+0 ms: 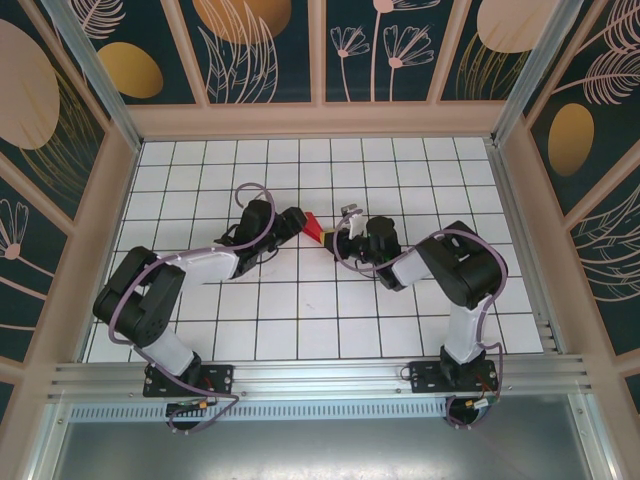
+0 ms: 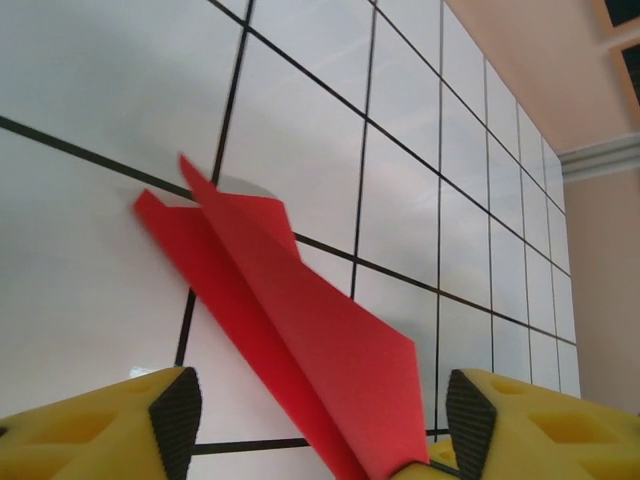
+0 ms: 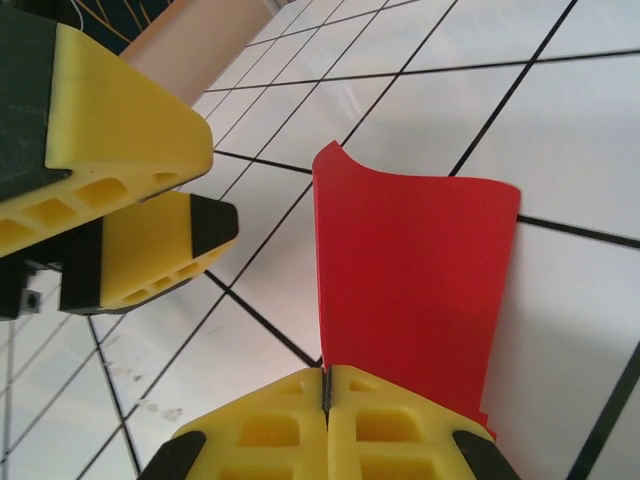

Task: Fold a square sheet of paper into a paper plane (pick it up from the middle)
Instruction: Fold the wing for the fifth time at the center of the table.

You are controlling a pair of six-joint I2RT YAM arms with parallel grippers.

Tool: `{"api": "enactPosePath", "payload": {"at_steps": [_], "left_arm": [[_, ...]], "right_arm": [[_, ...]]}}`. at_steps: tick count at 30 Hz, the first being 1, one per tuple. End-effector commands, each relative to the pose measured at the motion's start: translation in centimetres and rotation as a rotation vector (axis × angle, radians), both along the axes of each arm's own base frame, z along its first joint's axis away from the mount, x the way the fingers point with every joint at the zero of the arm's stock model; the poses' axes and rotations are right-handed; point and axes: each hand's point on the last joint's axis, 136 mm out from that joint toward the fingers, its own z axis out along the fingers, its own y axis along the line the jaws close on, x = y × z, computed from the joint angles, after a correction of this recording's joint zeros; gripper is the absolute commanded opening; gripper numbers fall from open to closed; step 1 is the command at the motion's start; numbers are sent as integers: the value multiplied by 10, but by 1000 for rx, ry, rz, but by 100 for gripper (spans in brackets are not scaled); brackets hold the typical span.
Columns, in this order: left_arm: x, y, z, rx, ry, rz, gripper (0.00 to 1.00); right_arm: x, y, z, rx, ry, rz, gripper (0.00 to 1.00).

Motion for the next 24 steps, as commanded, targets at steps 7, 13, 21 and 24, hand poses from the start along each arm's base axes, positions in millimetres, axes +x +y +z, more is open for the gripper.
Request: {"api": "enactPosePath", "payload": {"at_steps": [7, 13, 21, 24], "left_arm": [[-1, -17, -8, -30, -36, -100, 57], [-4, -19, -10, -44, -41, -123, 55], [-11, -20, -27, -36, -17, -147, 56], [-12, -23, -28, -40, -14, -162, 55]], "right_arm": [[-5, 5, -14, 74, 228, 13, 0], [-4, 3, -25, 84, 321, -9, 0], [-6, 0, -37, 117, 424, -40, 0], [-5, -1, -40, 116, 450, -54, 0]]}}
